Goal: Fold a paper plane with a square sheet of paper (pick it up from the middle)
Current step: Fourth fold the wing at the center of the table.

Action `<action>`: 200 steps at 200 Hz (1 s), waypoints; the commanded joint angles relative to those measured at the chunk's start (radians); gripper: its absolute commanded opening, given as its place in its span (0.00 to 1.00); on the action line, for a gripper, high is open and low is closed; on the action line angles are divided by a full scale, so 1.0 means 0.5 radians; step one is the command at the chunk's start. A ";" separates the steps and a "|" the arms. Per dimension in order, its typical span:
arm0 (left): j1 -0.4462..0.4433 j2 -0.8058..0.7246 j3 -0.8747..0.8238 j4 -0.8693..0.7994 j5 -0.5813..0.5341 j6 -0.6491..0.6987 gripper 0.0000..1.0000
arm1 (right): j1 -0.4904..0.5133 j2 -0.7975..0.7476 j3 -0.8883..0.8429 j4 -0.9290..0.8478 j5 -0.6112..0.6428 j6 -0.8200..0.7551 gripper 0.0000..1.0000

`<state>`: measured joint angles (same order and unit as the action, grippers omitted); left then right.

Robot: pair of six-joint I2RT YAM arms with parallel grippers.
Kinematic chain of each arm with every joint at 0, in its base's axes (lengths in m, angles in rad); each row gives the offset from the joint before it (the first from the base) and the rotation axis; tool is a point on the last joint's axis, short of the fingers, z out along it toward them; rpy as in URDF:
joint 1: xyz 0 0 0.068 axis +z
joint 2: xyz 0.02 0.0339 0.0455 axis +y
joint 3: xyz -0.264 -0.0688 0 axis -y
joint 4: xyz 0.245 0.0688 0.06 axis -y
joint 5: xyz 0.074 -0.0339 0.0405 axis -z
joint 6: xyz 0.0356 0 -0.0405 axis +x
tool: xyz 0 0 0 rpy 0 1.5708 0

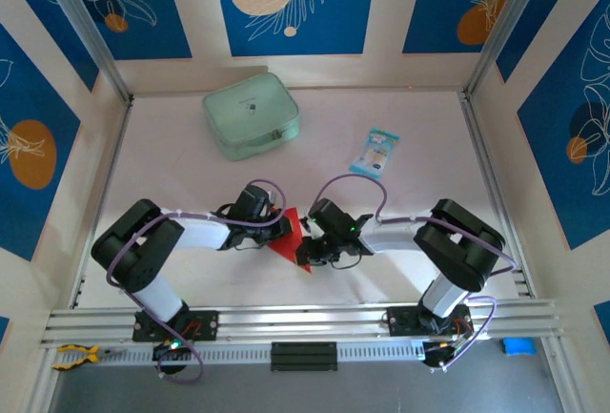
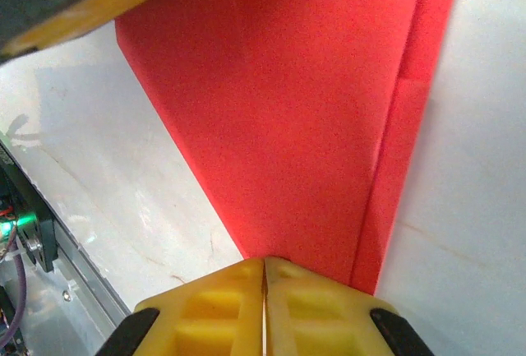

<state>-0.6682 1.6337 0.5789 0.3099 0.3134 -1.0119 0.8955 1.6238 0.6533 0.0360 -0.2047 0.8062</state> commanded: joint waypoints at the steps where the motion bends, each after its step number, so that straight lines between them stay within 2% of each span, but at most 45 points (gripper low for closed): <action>1: 0.002 0.018 -0.035 -0.068 -0.068 0.040 0.04 | 0.006 -0.050 -0.078 -0.175 0.004 0.028 0.09; 70: 0.002 0.018 -0.029 -0.071 -0.066 0.043 0.04 | 0.008 -0.216 -0.011 -0.189 -0.033 -0.050 0.10; 123: 0.002 0.009 -0.029 -0.075 -0.059 0.047 0.04 | 0.094 -0.061 0.166 -0.368 0.053 -0.144 0.10; 144: 0.002 0.009 -0.026 -0.079 -0.064 0.046 0.04 | 0.084 -0.045 0.155 -0.435 0.132 -0.137 0.10; 200: 0.001 0.017 -0.020 -0.080 -0.060 0.048 0.04 | 0.010 -0.137 -0.006 -0.382 0.127 -0.090 0.10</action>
<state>-0.6682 1.6337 0.5785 0.3099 0.3130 -1.0119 0.9157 1.5875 0.6907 -0.1345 -0.1452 0.7567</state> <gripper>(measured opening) 0.050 0.099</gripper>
